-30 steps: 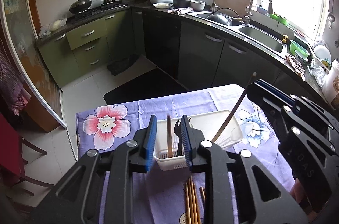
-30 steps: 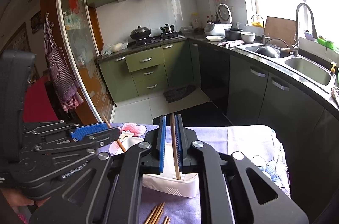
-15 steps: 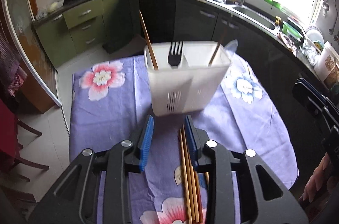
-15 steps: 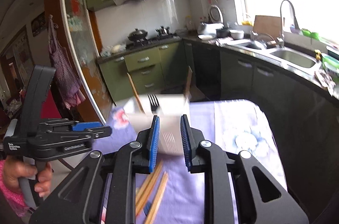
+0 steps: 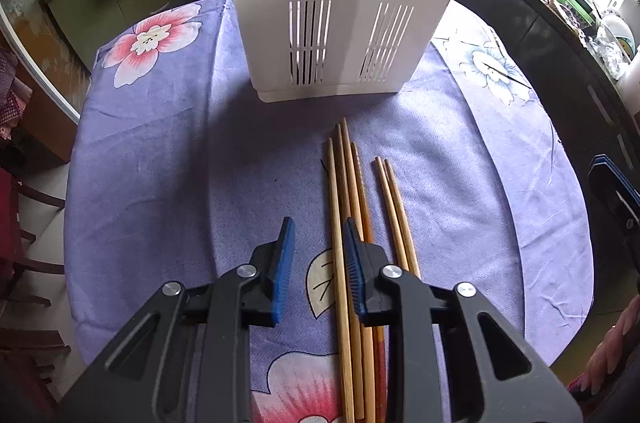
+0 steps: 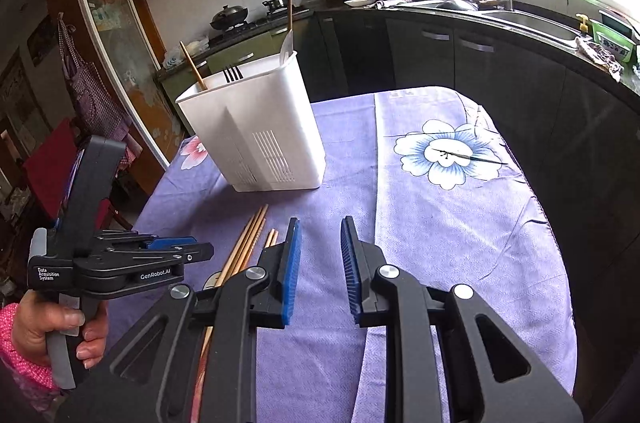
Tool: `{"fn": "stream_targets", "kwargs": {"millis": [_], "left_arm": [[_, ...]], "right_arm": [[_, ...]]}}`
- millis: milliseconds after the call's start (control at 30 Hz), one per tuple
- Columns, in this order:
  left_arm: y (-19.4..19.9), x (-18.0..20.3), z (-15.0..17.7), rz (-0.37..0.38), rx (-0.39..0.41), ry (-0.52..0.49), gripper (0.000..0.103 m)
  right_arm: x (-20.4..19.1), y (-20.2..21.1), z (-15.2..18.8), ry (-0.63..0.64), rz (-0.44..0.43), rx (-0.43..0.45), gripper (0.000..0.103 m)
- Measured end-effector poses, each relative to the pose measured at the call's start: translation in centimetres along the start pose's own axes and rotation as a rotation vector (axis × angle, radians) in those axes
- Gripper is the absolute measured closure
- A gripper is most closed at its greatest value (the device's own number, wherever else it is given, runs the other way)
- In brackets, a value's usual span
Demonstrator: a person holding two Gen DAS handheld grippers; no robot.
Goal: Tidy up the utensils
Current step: 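Grasp another wooden chopstick with the left tool, then grasp a chopstick with the right tool and lift both toward the holder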
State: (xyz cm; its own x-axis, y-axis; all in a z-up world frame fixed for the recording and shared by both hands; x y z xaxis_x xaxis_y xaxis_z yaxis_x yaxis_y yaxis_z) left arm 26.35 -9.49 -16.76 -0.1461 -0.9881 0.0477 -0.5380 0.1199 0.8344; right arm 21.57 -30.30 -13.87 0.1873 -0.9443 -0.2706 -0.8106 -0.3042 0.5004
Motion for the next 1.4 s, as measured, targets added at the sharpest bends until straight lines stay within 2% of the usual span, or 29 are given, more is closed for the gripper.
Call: {"fn": "stream_targets", "kwargs": {"millis": [67, 367, 700, 733, 800, 900, 1000, 1167, 1300, 1400], "left_arm": [[-0.5, 0.2, 0.0, -0.004, -0.012, -0.008, 0.081], [-2.6, 0.8, 0.1, -0.026, -0.059, -0.034, 0.083], [-3.3, 0.8, 0.2, -0.052, -0.063, -0.061, 0.083], [-3.3, 0.8, 0.2, -0.050, -0.063, -0.064, 0.084], [-3.3, 0.6, 0.1, -0.044, -0.066, -0.059, 0.095], [-3.1, -0.3, 0.2, -0.046, -0.065, -0.044, 0.096], [-2.1, -1.4, 0.2, -0.049, -0.035, -0.022, 0.097], [-1.1, -2.4, -0.1, -0.048, -0.015, 0.001, 0.097], [-0.7, -2.8, 0.0, -0.041, -0.012, 0.007, 0.097], [-0.8, -3.0, 0.1, -0.032, -0.015, 0.009, 0.097]], "right_arm": [[0.3, 0.0, -0.2, -0.007, 0.004, 0.002, 0.077], [0.9, -0.1, -0.7, -0.030, 0.017, 0.003, 0.077], [0.6, -0.8, -0.3, -0.025, 0.016, -0.018, 0.077], [0.5, -1.0, -0.2, -0.024, 0.016, -0.023, 0.077], [0.3, -1.3, 0.1, -0.019, 0.017, -0.029, 0.077], [-0.2, -2.0, 0.7, 0.007, 0.026, -0.037, 0.077], [-1.1, -3.6, 1.6, 0.035, 0.019, -0.076, 0.077], [-3.8, -7.5, 3.3, 0.057, -0.034, -0.188, 0.077], [-5.8, -9.9, 4.0, 0.107, -0.018, -0.235, 0.077], [-6.6, -11.2, 4.8, 0.158, 0.024, -0.255, 0.077]]}}
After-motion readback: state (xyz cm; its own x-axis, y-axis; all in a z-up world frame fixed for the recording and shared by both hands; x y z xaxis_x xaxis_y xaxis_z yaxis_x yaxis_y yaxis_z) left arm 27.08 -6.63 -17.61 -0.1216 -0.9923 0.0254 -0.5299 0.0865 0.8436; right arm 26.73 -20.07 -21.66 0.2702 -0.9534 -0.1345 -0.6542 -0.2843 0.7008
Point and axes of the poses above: each gripper's, at about its wrist camera, not at the fingertips, and y roughly against the way its jaws point, x to its right, z to its underside, the point moved 1 cm from there along -y, roughly the way its jaws point, and after that the axes turned 10 degrees about x, right-handed, at the moved point
